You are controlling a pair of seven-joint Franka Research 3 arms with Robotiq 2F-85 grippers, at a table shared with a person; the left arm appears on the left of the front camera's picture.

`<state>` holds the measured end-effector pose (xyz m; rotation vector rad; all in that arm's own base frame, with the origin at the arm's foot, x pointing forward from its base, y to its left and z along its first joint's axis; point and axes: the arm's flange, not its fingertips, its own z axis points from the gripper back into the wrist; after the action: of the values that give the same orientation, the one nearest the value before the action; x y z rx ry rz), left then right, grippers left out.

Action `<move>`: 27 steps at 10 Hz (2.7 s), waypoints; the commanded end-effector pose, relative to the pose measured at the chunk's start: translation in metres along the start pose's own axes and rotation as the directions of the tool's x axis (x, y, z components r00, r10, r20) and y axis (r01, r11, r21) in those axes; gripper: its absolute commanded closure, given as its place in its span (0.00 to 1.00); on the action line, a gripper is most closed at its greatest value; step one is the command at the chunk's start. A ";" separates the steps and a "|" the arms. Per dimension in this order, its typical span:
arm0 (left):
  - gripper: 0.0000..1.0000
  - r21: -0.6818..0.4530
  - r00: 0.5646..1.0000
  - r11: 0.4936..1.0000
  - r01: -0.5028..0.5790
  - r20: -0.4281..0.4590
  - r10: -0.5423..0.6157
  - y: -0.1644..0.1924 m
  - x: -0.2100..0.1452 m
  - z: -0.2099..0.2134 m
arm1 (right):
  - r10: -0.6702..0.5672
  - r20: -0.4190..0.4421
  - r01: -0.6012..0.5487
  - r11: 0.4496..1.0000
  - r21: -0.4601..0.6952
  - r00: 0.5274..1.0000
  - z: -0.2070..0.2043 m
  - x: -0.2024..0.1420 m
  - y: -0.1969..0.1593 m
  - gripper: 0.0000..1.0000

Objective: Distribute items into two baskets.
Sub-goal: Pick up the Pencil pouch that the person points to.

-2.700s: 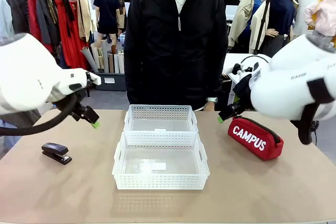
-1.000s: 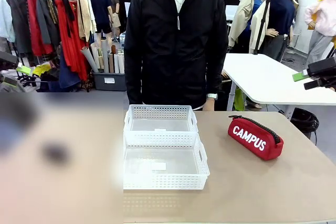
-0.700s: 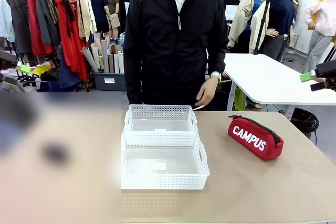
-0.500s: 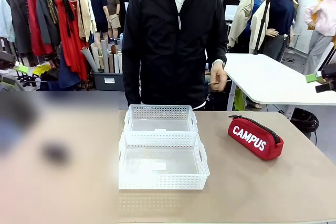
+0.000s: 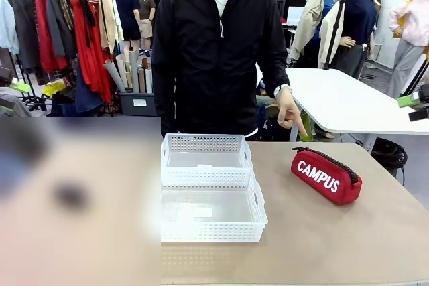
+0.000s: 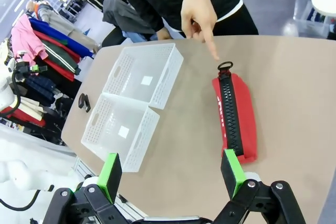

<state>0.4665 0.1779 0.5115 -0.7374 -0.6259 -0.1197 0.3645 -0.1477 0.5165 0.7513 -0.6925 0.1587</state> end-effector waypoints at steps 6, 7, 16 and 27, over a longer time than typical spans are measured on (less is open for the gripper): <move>0.00 0.000 1.000 1.000 0.000 0.000 0.000 0.000 0.000 0.000 | 0.000 0.000 0.000 1.000 0.000 1.000 0.000 0.000 0.000 0.00; 0.00 0.000 1.000 1.000 0.000 0.000 0.000 0.000 0.000 0.000 | 0.000 0.000 0.000 1.000 0.000 1.000 0.000 0.000 0.000 0.00; 0.00 0.000 1.000 1.000 0.000 0.000 0.000 0.000 0.000 0.000 | -0.002 -0.006 0.002 1.000 -0.013 1.000 0.000 0.000 -0.001 0.00; 0.00 0.000 1.000 1.000 0.000 0.000 0.000 0.000 0.000 0.000 | -0.095 -0.421 -0.010 0.971 -0.241 0.902 -0.156 0.054 -0.039 0.00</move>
<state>0.4663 0.1778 0.5117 -0.7388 -0.6236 -0.1207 0.4873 -0.0799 0.4403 0.5074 -0.2952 0.1992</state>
